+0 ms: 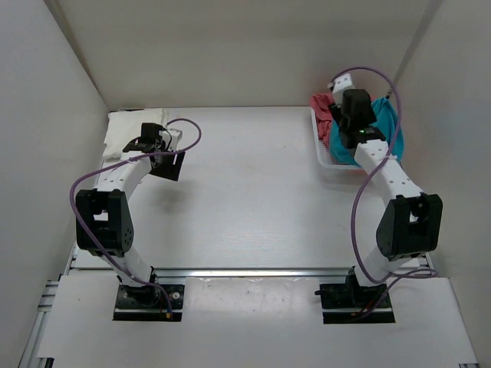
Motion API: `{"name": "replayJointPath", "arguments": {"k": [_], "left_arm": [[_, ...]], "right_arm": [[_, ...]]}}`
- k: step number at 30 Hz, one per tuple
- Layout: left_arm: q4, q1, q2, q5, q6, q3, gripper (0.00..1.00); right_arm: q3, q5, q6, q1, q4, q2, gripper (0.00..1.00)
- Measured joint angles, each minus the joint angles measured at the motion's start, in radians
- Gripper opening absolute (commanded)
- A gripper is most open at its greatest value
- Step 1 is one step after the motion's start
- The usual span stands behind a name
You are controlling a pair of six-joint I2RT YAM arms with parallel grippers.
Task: Fold and stack the t-shirts
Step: Grab crumpled tshirt from bin with the right arm
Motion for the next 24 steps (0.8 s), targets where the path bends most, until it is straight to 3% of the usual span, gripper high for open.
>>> {"name": "replayJointPath", "arguments": {"k": [5, 12, 24], "left_arm": [[0.0, 0.0, 0.0, 0.005, 0.0, 0.0, 0.78], [0.001, 0.0, 0.0, 0.006, 0.0, -0.002, 0.78], [0.005, 0.0, 0.0, 0.005, 0.0, -0.018, 0.78]], "right_arm": [[-0.032, -0.12, -0.051, 0.117, -0.062, -0.033, 0.63], [-0.089, -0.213, -0.072, 0.071, -0.147, -0.019, 0.7], [-0.121, -0.325, -0.061, 0.028, -0.221, 0.069, 0.7]]}}
